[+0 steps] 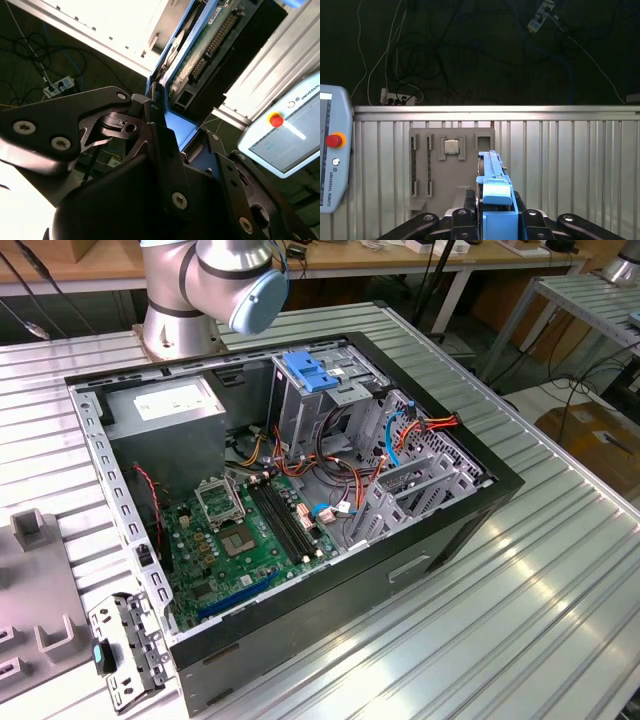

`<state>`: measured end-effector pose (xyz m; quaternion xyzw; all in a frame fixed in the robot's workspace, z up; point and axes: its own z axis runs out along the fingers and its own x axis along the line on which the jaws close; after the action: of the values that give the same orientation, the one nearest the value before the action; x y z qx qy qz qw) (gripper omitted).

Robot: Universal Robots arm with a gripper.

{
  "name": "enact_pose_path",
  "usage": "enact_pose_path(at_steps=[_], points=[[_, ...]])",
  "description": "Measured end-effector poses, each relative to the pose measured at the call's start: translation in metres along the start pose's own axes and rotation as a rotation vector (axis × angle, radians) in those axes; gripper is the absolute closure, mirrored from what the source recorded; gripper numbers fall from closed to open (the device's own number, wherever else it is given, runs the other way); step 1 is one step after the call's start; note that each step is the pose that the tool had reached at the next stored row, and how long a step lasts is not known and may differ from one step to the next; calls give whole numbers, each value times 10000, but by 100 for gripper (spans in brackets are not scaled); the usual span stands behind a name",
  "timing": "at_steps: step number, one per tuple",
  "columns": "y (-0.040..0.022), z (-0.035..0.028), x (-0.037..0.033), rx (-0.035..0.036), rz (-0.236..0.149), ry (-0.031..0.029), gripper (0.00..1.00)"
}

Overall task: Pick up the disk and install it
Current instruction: 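Pick up the disk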

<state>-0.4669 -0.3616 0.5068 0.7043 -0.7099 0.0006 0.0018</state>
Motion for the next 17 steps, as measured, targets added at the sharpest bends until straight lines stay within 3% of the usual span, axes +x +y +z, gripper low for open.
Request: enact_pose_path(at_steps=[3, 7, 17], points=[[-43, 0, 0, 0, 0, 0, 63], [-151, 0, -1, 1, 0, -1, 63], [-311, 0, -2, 0, 0, 0, 63]])
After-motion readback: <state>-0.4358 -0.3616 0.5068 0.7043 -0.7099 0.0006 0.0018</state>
